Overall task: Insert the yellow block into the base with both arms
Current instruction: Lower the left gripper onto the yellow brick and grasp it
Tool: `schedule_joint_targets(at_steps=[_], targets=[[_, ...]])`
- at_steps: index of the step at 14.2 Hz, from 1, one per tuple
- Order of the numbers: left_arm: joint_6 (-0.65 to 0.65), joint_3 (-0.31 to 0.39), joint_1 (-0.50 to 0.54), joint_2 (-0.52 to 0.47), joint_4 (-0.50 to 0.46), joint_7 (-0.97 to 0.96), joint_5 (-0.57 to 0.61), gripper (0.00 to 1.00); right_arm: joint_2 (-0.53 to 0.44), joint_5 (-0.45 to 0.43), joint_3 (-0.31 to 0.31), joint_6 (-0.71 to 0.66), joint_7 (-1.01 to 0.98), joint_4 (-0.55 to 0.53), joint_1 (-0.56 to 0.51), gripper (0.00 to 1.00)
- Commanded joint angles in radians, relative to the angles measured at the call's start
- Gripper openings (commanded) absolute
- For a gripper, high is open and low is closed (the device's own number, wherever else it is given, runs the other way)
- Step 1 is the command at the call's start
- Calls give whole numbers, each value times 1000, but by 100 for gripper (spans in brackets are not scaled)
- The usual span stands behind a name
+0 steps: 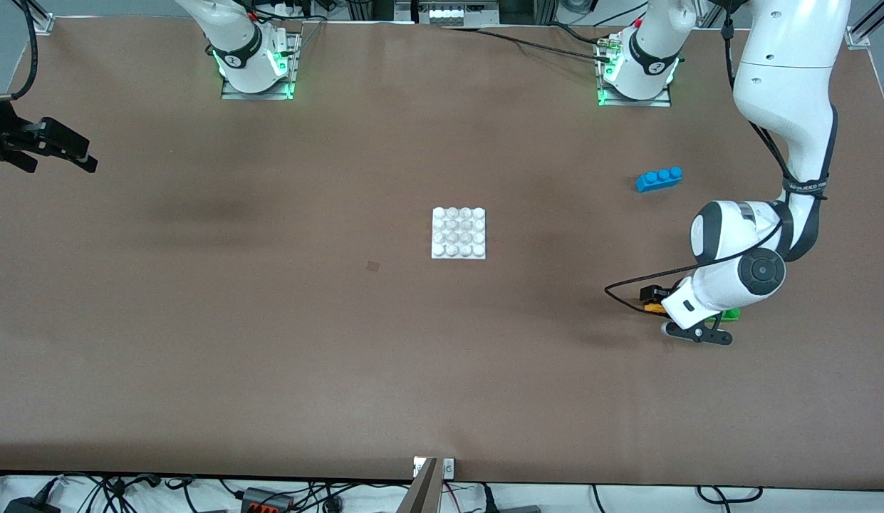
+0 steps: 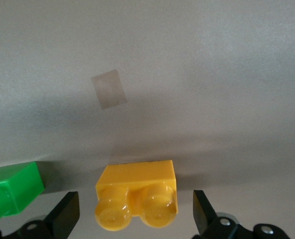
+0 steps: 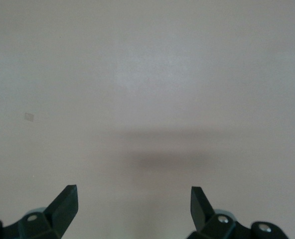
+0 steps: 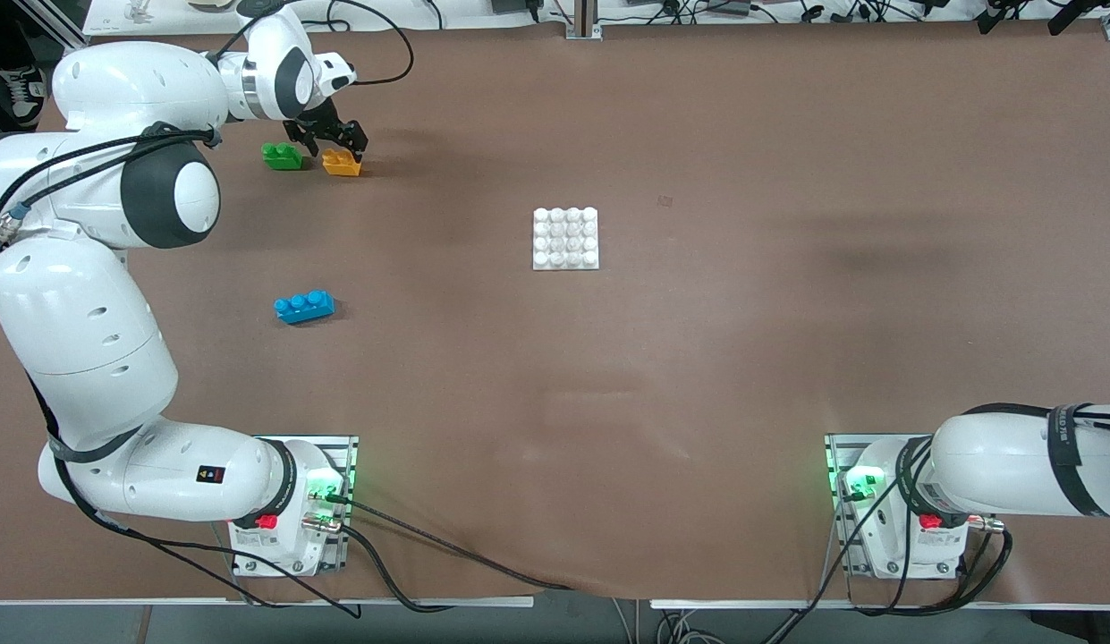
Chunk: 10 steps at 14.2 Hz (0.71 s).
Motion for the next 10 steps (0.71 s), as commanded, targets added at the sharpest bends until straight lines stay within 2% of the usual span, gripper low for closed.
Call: schedule_joint_targets(at_steps=[1, 6, 8, 10], targets=[[25, 3, 4, 4, -12, 35, -38, 100, 14, 19, 3, -3, 21, 33, -2, 100], [34, 3, 5, 1, -30, 35, -39, 100, 31, 11, 9, -4, 18, 60, -2, 100], [34, 3, 7, 1, -30, 35, -39, 89, 37, 14, 9, -6, 18, 60, -8, 100], [33, 3, 7, -1, -30, 35, -39, 83, 37, 13, 9, -4, 18, 60, -2, 100]])
